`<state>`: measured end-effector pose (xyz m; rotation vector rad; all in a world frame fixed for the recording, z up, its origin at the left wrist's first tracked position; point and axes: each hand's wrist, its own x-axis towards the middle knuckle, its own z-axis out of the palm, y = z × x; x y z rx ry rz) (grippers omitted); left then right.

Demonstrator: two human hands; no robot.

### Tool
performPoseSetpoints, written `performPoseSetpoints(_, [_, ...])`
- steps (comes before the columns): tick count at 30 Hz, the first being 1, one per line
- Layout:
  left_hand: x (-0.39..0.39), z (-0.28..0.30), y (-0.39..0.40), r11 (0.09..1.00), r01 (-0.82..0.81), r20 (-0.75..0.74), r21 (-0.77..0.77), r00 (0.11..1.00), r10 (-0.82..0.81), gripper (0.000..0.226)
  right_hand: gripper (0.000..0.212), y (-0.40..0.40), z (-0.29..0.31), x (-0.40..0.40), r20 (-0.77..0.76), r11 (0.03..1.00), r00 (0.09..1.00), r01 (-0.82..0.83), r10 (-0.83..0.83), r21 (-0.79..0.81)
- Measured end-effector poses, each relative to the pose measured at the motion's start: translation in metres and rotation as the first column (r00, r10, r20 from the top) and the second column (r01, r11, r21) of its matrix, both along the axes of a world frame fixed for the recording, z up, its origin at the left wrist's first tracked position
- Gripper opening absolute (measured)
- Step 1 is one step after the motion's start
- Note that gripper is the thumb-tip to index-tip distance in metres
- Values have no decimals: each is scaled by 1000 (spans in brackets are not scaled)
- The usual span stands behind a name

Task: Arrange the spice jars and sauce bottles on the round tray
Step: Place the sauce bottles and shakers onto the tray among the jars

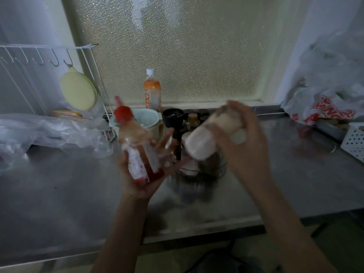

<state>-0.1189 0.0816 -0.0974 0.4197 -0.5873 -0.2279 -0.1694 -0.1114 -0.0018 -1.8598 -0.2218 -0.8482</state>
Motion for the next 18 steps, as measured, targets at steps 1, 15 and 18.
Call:
performPoseSetpoints(1, [2,7,2,990,-143,-103,8,984,143,56,49,-16,3,1,14,997,998,58,-58,54])
performPoseSetpoints(15, [0,14,-20,410,-647,22,643,551,834,15,52,-60,-49,64,-150,992,981,128,-125,7])
performPoseSetpoints(18, [4,9,-22,374,-672,138,638,578,804,36,51,-61,-49,67,-155,994,982,109,-108,-2])
